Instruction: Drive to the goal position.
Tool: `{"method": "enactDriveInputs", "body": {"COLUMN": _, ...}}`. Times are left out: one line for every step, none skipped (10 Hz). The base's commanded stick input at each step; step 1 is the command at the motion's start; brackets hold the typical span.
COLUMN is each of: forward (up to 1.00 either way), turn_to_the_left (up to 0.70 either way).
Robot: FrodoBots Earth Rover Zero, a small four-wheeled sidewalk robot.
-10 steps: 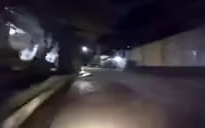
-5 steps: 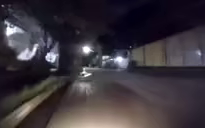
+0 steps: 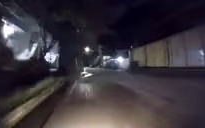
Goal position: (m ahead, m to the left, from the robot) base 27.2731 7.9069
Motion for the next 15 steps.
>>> {"method": "enactDriveInputs", "body": {"forward": 0.50, "turn_to_the_left": 0.00}}
{"method": "enactDriveInputs", "body": {"forward": 0.50, "turn_to_the_left": 0.00}}
{"method": "enactDriveInputs", "body": {"forward": 0.50, "turn_to_the_left": 0.00}}
{"method": "enactDriveInputs", "body": {"forward": 0.50, "turn_to_the_left": 0.00}}
{"method": "enactDriveInputs", "body": {"forward": 0.50, "turn_to_the_left": 0.00}}
{"method": "enactDriveInputs", "body": {"forward": 0.50, "turn_to_the_left": 0.00}}
{"method": "enactDriveInputs", "body": {"forward": 0.50, "turn_to_the_left": 0.00}}
{"method": "enactDriveInputs", "body": {"forward": 0.50, "turn_to_the_left": 0.00}}
{"method": "enactDriveInputs", "body": {"forward": 0.50, "turn_to_the_left": 0.00}}
{"method": "enactDriveInputs", "body": {"forward": 0.50, "turn_to_the_left": 0.00}}
{"method": "enactDriveInputs", "body": {"forward": 0.50, "turn_to_the_left": 0.00}}
{"method": "enactDriveInputs", "body": {"forward": 0.50, "turn_to_the_left": 0.00}}
{"method": "enactDriveInputs", "body": {"forward": 0.50, "turn_to_the_left": 0.00}}
{"method": "enactDriveInputs", "body": {"forward": 0.50, "turn_to_the_left": 0.00}}
{"method": "enactDriveInputs", "body": {"forward": 0.50, "turn_to_the_left": 0.00}}
